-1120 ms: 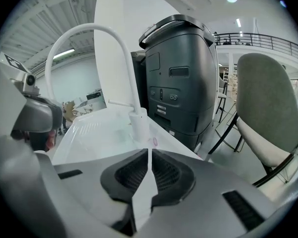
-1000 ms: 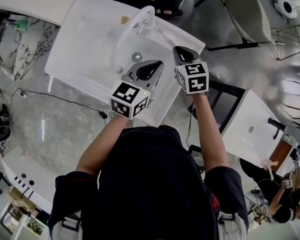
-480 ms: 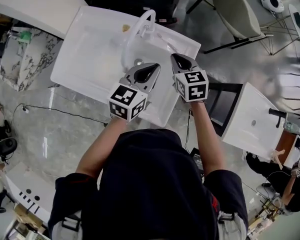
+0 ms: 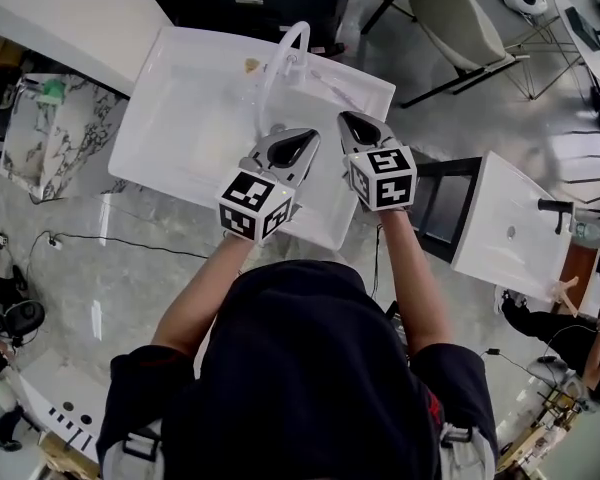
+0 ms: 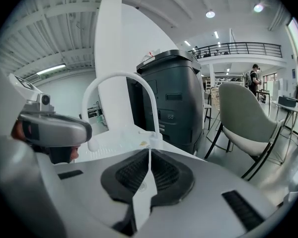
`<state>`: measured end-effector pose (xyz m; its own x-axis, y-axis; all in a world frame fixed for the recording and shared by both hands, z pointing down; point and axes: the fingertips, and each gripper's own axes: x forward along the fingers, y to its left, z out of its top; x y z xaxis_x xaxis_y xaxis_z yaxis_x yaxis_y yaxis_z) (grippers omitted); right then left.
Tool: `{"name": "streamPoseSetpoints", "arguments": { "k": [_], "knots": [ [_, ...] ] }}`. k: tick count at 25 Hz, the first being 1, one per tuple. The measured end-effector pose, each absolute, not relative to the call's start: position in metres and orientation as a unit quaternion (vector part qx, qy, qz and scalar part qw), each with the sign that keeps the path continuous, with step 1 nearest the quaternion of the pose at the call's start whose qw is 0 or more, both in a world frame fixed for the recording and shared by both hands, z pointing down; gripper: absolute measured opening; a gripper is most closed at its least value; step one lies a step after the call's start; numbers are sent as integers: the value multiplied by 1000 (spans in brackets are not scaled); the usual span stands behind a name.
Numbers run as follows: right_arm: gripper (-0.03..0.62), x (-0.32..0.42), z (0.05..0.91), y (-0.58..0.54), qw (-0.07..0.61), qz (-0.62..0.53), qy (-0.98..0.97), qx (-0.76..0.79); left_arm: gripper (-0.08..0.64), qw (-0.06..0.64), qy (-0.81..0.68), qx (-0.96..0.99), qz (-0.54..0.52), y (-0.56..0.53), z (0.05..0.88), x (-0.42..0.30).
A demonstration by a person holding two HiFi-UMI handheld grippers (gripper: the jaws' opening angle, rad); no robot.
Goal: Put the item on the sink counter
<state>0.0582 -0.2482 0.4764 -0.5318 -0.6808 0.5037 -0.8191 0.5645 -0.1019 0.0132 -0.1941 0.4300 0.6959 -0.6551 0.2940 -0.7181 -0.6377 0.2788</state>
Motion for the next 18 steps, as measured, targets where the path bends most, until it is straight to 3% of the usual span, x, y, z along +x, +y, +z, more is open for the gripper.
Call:
{"name": "streamPoseSetpoints", "arguments": {
  "k": [18],
  "knots": [
    [36, 24, 422, -204, 154, 127, -862, 467, 15, 143, -388, 908, 62, -169, 397, -27]
  ]
}}
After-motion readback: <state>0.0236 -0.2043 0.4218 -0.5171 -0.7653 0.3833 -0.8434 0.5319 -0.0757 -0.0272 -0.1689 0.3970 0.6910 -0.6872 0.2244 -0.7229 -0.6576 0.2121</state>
